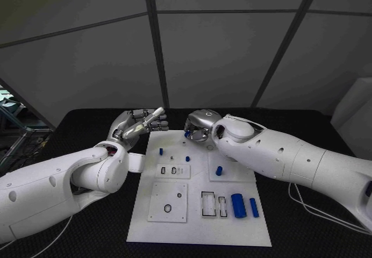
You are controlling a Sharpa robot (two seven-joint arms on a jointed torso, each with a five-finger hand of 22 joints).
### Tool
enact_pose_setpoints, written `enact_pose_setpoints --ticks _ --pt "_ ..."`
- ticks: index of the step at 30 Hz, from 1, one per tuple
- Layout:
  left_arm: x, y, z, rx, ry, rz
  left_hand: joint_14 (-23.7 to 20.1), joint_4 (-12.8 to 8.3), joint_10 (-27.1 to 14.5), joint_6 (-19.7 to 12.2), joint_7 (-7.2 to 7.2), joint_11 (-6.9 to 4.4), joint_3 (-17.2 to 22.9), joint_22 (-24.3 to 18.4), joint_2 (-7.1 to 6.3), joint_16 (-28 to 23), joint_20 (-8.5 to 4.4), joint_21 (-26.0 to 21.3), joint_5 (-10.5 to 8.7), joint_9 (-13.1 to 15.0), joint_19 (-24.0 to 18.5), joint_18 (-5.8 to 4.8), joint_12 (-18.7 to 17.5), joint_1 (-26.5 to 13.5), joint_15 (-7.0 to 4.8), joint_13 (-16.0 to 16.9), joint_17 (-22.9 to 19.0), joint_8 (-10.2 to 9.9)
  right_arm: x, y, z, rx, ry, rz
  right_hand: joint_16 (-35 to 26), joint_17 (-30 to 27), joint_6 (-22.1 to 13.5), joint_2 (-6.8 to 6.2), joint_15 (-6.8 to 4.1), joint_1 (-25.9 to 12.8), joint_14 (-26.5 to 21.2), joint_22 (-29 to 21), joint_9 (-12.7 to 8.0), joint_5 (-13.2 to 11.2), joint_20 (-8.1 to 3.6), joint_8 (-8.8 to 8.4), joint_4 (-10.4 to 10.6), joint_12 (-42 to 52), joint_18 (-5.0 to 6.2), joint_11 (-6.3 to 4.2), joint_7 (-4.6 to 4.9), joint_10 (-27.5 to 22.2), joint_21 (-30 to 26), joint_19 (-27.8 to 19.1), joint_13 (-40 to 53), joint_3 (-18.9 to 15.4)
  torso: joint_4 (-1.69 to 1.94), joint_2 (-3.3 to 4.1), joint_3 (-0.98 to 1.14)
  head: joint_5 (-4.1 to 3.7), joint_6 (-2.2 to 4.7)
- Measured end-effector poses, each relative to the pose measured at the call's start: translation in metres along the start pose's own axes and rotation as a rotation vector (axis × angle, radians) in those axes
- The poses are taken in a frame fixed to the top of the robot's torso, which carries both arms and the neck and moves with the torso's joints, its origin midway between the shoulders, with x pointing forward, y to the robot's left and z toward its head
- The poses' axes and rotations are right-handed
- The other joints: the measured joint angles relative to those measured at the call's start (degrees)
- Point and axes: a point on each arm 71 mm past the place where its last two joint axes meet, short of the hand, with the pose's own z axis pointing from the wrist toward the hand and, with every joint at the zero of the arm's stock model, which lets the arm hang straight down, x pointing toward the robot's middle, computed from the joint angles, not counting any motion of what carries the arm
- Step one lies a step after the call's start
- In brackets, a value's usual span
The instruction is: Assemble the parts on the task board
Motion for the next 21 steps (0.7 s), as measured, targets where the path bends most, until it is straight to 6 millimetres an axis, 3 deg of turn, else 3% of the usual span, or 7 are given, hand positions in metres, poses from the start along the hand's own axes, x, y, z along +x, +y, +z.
enact_pose_setpoints --ticks 5,10,13,15,17,21 --pt "0.000 -0.001 0.000 0.001 0.001 0.000 0.0 0.0 0.0 0.0 0.00 0.00 0.0 0.0 0.00 0.0 0.00 0.0 0.00 0.0 0.0 0.00 0.0 0.0 0.00 0.0 0.0 0.0 0.001 0.000 0.001 0.000 0.009 -0.001 -0.3 -1.4 -3.3 -1.68 0.79 -0.5 -0.2 -1.4 -0.4 0.0 0.95 -0.32 0.6 0.0 0.00 0.76 0.91 -3.6 -0.3 -1.1 -0.2 0.5 -0.04 0.01 0.01 0.02 -0.01" --pt "0.000 -0.001 0.001 0.002 0.001 0.000 0.0 0.0 0.0 0.0 0.00 0.00 0.0 0.0 0.00 0.0 0.00 0.0 0.00 0.0 0.0 0.00 0.0 0.0 0.00 0.0 0.0 0.0 0.001 0.001 0.000 -0.002 0.009 0.000 -3.7 -6.4 -12.7 -3.33 1.72 0.1 -0.7 -7.3 -0.6 -0.6 1.59 -0.32 1.7 0.0 0.05 1.69 0.94 -11.0 -3.6 -5.6 -0.3 -0.6 -0.06 0.01 0.02 0.04 0.02" --pt "0.000 -0.001 0.001 0.002 0.002 0.000 0.0 0.0 0.0 0.0 0.00 0.00 0.0 0.0 0.02 0.0 0.00 0.0 0.00 0.0 0.0 0.00 -0.3 0.0 0.00 0.0 0.0 0.0 -0.001 0.001 -0.003 -0.010 -0.001 0.002 -5.0 -8.5 -16.7 -3.68 2.10 0.4 -1.1 -9.7 -0.6 -0.6 1.84 -0.32 1.9 0.2 0.93 2.01 0.70 -13.3 -5.0 -7.2 -0.3 -1.8 -0.09 0.01 0.04 0.07 0.14" --pt "-0.001 -0.001 0.001 0.002 0.001 0.001 0.0 0.0 0.0 0.0 0.00 0.00 0.0 0.0 0.24 0.0 0.00 0.0 0.00 0.0 0.0 -0.01 -0.3 -0.2 0.00 0.0 0.0 0.0 -0.003 -0.001 -0.007 -0.013 -0.009 0.004 -5.1 -8.7 -16.5 -3.68 2.10 0.4 -1.1 -10.0 -0.5 -0.6 1.92 -0.32 2.1 0.4 0.93 2.02 0.84 -13.4 -5.1 -7.3 -0.2 -2.0 -0.13 0.01 0.09 0.12 0.19" --pt "-0.002 -0.001 0.001 0.001 -0.001 0.002 0.0 0.0 0.0 0.0 0.00 0.00 0.0 0.0 0.24 0.0 0.00 0.0 0.00 0.0 0.0 0.00 -0.3 -0.2 0.00 0.0 0.0 0.0 -0.005 -0.005 -0.014 -0.016 -0.020 0.007 -5.1 -8.6 -13.9 -3.91 2.10 0.7 -1.1 -9.8 -0.1 -0.6 1.92 -0.09 2.4 1.7 0.94 1.82 1.11 -13.2 -5.1 -7.3 -0.1 -2.7 -0.16 0.01 0.12 0.16 0.24" --pt "-0.004 -0.001 0.001 0.001 -0.005 0.004 0.0 -0.2 0.0 0.0 0.00 0.00 -0.2 0.0 0.24 -0.3 0.00 0.0 0.00 0.0 0.0 0.00 -0.3 -0.2 0.00 0.0 0.0 0.0 -0.013 -0.022 -0.037 -0.005 -0.050 0.021 -4.5 -7.8 -11.2 -3.74 1.77 0.8 -0.8 -8.2 0.3 0.7 1.63 0.71 3.1 4.3 0.93 1.55 1.56 -9.3 -4.4 -5.7 0.4 -3.2 -0.30 -0.12 0.18 0.19 0.43"
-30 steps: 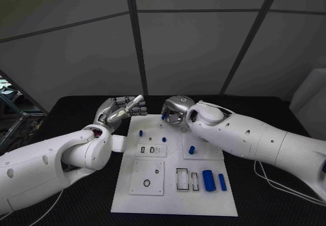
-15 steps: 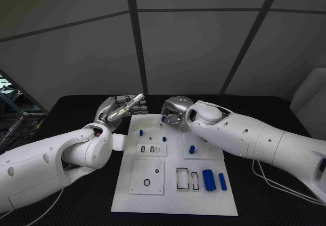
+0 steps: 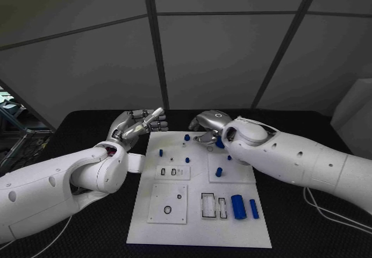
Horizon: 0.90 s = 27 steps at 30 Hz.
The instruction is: Assemble the parts on the task board
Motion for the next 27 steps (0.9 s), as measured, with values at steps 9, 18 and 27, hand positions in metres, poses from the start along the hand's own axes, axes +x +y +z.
enact_pose_setpoints --ticks 9,18,27 --pt "-0.005 0.001 0.001 -0.002 -0.009 0.006 0.0 0.0 0.0 0.0 0.00 0.00 0.0 0.1 0.00 0.0 0.00 0.2 0.00 0.0 0.0 0.01 0.0 0.0 0.00 0.0 0.1 0.0 -0.019 -0.045 -0.053 0.109 -0.045 0.123 6.6 9.5 2.0 -3.81 -2.41 -3.8 0.7 11.8 -0.1 1.7 -1.94 0.44 4.5 11.1 -1.47 -3.22 -1.82 17.3 6.4 8.3 5.8 -5.2 -0.89 -0.54 0.43 0.13 0.36" --pt "-0.009 0.003 0.003 -0.003 -0.017 0.009 0.0 -0.2 0.0 0.0 0.00 0.00 -0.2 0.0 0.19 -0.2 0.21 0.2 0.00 0.0 -0.2 0.00 0.0 0.2 0.00 0.0 0.1 0.0 -0.014 -0.063 -0.064 0.217 0.047 0.211 17.2 21.1 -6.2 -4.52 -1.21 4.7 0.6 18.9 0.1 4.7 -0.92 2.49 20.8 59.6 -3.65 -2.14 -0.02 19.1 11.2 13.8 57.2 -23.5 -1.30 -0.71 0.70 0.10 0.51" --pt "-0.010 0.004 0.005 -0.004 -0.020 0.011 0.0 -0.2 0.0 0.0 0.00 0.00 -0.2 0.0 0.22 -0.2 0.21 0.2 0.00 0.0 -0.2 0.00 0.0 0.2 0.00 0.0 0.1 0.0 -0.002 -0.069 -0.054 0.269 0.142 0.213 19.8 21.1 -6.2 -2.07 -0.80 8.2 0.6 18.9 0.4 6.9 -0.53 6.01 22.6 73.8 -3.64 -1.37 0.01 24.4 11.7 14.2 70.7 -23.6 -1.18 -0.61 0.61 -0.37 0.55"
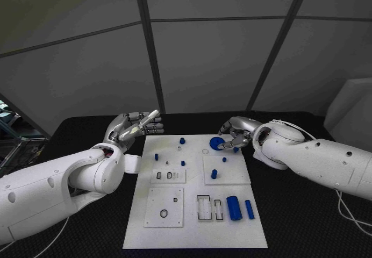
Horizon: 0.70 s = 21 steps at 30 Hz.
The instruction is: Assemble the parts on the task board
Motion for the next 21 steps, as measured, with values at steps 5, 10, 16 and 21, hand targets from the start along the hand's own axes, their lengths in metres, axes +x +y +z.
enact_pose_setpoints --ticks 5,10,16,21 --pt "0.000 0.000 0.000 0.000 0.000 0.000 0.0 0.0 0.0 0.0 0.00 0.00 0.0 0.0 0.00 0.0 0.00 0.0 0.00 0.0 0.0 0.00 0.0 0.0 0.00 0.0 0.0 0.0 0.003 0.000 0.005 0.019 0.020 -0.004 0.6 0.0 0.8 1.20 0.00 1.2 0.0 0.0 0.1 0.0 0.06 1.10 -1.2 3.6 0.01 0.12 -0.22 0.5 0.3 0.5 0.0 0.7 0.09 0.01 -0.05 -0.15 -0.21" --pt "0.000 0.000 0.001 -0.001 0.001 -0.001 0.0 0.0 0.0 0.0 0.00 0.00 0.0 0.0 0.00 0.0 0.00 0.0 0.00 0.0 0.0 0.00 0.0 0.0 0.00 0.0 0.0 0.0 0.004 0.001 0.009 0.035 0.028 -0.005 0.9 0.0 1.3 2.11 0.00 1.5 0.0 0.0 0.1 -0.7 -0.01 1.47 -1.8 4.5 0.02 0.12 -0.33 0.5 0.4 0.8 0.0 1.2 0.09 0.02 -0.04 -0.18 -0.34" --pt "0.000 0.001 0.001 -0.001 0.002 -0.001 0.0 0.0 0.0 0.0 0.00 0.00 0.0 0.0 0.00 0.0 0.00 0.0 0.00 0.0 0.0 0.00 0.0 0.0 0.00 0.0 0.0 0.0 0.006 0.003 0.011 0.045 0.028 -0.004 0.9 0.0 1.5 2.49 0.00 1.2 0.0 0.0 0.1 -0.7 0.16 1.47 -1.9 4.7 0.01 0.12 -0.16 0.5 0.7 1.0 0.0 1.4 0.08 0.03 -0.03 -0.25 -0.54" --pt "0.000 0.001 0.001 -0.002 0.003 -0.001 0.0 0.0 0.0 0.0 0.00 0.00 0.0 0.0 0.00 0.0 0.00 0.0 0.00 0.0 0.0 0.00 0.0 0.0 0.00 0.0 0.0 0.0 0.005 0.001 0.012 0.055 0.027 -0.008 0.9 0.0 1.7 2.70 0.00 1.4 0.0 0.0 0.0 -1.0 0.21 1.76 -2.3 5.0 0.02 0.12 -0.36 0.5 0.7 1.0 0.0 1.8 0.08 0.03 -0.01 -0.28 -0.69"
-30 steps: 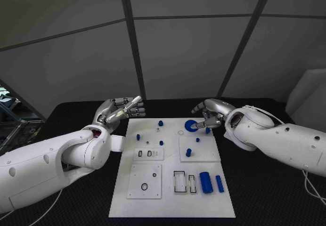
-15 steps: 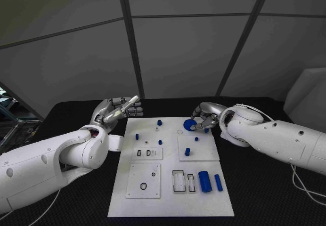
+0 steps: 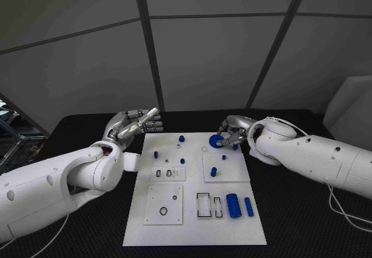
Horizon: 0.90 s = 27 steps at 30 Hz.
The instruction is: Assemble the parts on the task board
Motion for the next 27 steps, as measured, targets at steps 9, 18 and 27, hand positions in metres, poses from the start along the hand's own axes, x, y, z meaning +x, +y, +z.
enact_pose_setpoints --ticks 9,18,27 --pt "0.0007 -0.0001 -0.0002 -0.001 0.003 -0.001 0.0 0.0 0.0 0.0 0.00 0.00 0.0 0.1 0.24 0.0 0.00 0.0 0.00 0.0 0.0 0.00 0.0 -0.2 0.00 0.0 0.0 -0.2 0.0010 0.0017 0.0015 0.001 0.006 -0.024 0.0 0.0 0.0 0.23 0.00 0.2 0.0 0.0 -0.1 -0.3 0.01 0.00 -0.9 0.4 0.00 0.00 0.04 0.0 0.4 0.4 0.0 0.3 -0.01 0.00 0.04 0.01 -0.42" --pt "0.0013 -0.0002 -0.0004 -0.001 0.006 -0.003 0.0 0.0 0.0 0.0 0.00 0.00 0.0 0.0 0.24 0.0 0.00 0.0 0.00 0.0 0.0 0.00 0.0 -0.2 0.00 0.0 0.0 -0.2 0.0017 0.0067 0.0038 -0.009 0.009 -0.053 0.0 0.0 0.4 0.61 0.00 0.6 0.0 0.0 -0.2 -0.5 0.01 0.00 -1.8 0.7 0.00 0.00 -0.03 0.0 0.4 0.4 0.0 0.5 -0.01 0.00 0.07 0.10 -0.80" --pt "0.0017 -0.0002 -0.0004 -0.002 0.009 -0.005 0.0 0.0 0.0 0.0 0.00 0.00 0.0 0.0 0.24 0.0 0.00 0.0 0.00 0.0 0.0 0.00 0.0 -0.2 0.00 0.0 0.0 -0.2 0.0009 0.0095 0.0052 -0.016 0.001 -0.086 0.0 0.0 3.1 1.51 0.00 1.5 0.0 0.0 -0.3 -3.1 -0.21 1.02 -3.5 1.6 -0.51 -0.21 -0.35 0.2 0.5 0.6 0.0 1.9 -0.01 0.00 0.09 0.20 -1.03"
